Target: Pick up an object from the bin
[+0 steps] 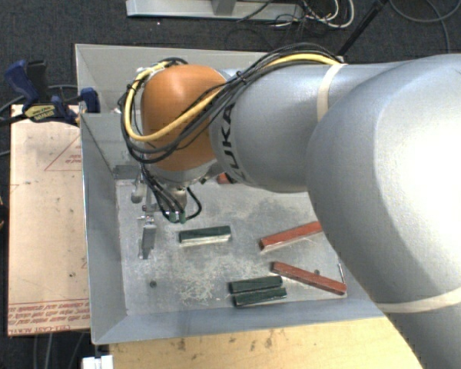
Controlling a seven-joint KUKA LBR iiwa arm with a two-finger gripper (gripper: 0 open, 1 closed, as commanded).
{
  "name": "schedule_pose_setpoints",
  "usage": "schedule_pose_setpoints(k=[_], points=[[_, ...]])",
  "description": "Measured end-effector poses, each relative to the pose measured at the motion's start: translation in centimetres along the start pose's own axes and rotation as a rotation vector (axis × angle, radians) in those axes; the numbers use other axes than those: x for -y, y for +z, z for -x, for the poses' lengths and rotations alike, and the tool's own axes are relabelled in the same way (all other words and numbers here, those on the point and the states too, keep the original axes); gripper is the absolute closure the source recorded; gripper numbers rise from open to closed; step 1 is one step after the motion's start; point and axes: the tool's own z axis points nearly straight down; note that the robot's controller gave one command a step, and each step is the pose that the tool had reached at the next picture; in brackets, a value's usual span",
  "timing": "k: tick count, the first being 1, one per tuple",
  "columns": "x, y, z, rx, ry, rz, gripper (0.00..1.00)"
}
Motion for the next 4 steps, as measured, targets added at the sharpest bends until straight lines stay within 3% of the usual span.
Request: schedule_pose_setpoints(k=[1, 2, 3, 4], points=[[0.1, -0.5, 0.2, 0.007, 0.004, 0.002, 1.00], [0.1, -0.5, 0.2, 0.007, 0.005, 0.002, 0.00], [0.1, -0.5, 0.2, 0.007, 0.005, 0.002, 0.00], [4.4, 0.6, 0.6, 0.008, 0.038, 0.004, 0.00]])
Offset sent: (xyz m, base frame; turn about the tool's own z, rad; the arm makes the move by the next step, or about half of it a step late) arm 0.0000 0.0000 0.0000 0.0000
